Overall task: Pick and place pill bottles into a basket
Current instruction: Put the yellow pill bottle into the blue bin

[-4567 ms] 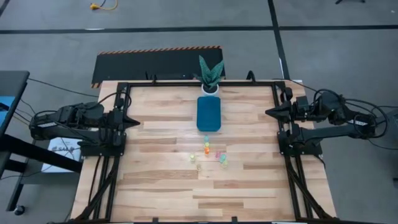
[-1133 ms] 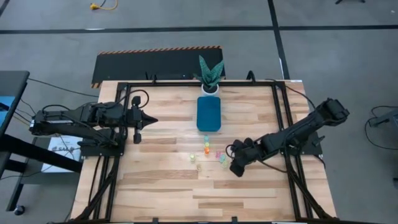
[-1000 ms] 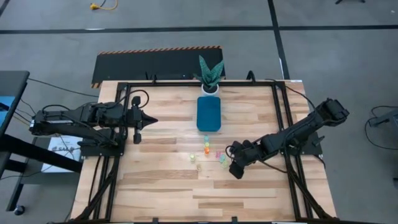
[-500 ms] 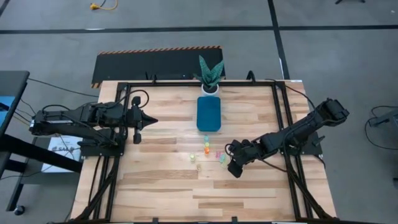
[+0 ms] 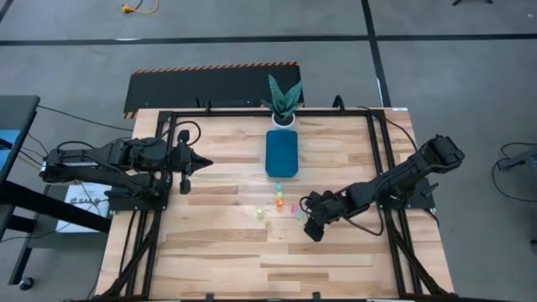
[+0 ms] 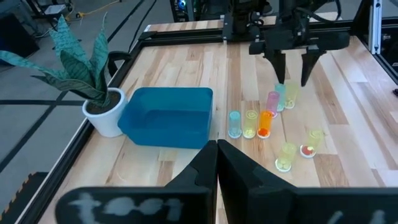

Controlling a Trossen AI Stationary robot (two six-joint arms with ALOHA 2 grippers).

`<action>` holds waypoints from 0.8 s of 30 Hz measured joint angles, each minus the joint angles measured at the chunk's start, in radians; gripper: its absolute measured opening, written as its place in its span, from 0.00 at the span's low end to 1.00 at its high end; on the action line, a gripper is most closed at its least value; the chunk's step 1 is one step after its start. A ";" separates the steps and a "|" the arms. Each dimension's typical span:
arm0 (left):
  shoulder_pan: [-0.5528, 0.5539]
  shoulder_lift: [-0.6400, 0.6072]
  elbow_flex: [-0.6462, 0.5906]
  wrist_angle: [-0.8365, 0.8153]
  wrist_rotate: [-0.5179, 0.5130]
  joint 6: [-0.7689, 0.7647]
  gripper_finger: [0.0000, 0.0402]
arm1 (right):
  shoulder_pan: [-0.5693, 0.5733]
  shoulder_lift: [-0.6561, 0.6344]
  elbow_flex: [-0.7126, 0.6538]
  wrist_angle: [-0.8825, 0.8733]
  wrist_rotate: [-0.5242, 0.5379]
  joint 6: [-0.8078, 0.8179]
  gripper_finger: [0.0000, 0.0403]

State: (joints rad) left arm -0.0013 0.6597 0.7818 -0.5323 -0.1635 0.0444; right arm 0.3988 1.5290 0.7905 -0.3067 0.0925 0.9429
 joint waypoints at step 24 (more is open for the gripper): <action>0.000 0.000 0.000 -0.001 -0.001 0.001 0.00 | -0.020 0.159 0.109 0.002 -0.012 0.030 0.53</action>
State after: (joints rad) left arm -0.0011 0.6601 0.7820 -0.5336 -0.1641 0.0452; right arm 0.3786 1.6883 0.8997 -0.3048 0.0802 0.9729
